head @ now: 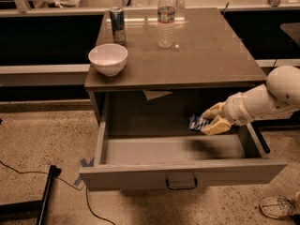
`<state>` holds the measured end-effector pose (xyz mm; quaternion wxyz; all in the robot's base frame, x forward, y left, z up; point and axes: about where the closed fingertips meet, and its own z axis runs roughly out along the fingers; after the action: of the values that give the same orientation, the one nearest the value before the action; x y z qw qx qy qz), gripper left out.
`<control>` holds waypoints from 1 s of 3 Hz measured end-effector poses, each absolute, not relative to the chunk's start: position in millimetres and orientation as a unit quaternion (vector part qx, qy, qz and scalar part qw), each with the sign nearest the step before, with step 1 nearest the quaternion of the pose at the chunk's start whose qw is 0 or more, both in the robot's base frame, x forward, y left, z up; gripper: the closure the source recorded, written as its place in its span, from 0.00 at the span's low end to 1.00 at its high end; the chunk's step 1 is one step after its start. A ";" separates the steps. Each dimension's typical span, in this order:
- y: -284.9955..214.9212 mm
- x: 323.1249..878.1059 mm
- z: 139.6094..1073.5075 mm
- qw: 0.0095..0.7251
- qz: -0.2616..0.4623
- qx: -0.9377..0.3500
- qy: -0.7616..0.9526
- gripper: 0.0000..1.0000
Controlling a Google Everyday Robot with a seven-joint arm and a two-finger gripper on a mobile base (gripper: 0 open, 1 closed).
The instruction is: Place rxbar blueberry into top drawer
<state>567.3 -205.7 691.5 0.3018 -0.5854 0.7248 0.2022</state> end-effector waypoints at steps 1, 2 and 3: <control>-212.2 567.4 674.7 0.307 0.216 -0.577 0.726 0.59; -210.2 567.3 672.4 0.306 0.218 -0.577 0.725 0.35; -208.2 567.2 671.0 0.305 0.220 -0.578 0.724 0.11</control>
Offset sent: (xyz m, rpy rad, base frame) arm 0.0001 -0.0063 -0.0163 0.0303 0.0119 -0.0072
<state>567.2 -208.2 671.0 0.3053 -0.5779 0.7241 0.2202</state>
